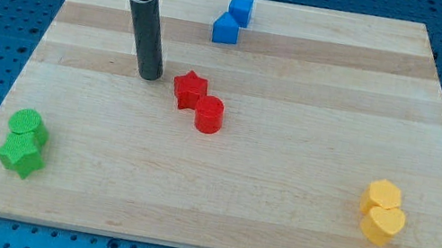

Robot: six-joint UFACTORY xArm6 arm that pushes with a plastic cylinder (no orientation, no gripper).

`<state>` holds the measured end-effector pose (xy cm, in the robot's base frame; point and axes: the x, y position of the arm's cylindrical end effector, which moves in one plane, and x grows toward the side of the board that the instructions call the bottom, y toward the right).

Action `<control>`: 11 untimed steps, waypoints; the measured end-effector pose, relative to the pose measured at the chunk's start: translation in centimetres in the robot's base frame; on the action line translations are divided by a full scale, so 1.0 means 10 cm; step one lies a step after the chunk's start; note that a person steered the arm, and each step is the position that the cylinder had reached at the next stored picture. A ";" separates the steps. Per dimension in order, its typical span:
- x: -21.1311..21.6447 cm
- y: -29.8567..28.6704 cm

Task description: Separate the red star from the red circle

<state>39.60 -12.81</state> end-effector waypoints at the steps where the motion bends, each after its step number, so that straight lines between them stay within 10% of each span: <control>1: 0.00 -0.02; 11: 0.69 2.69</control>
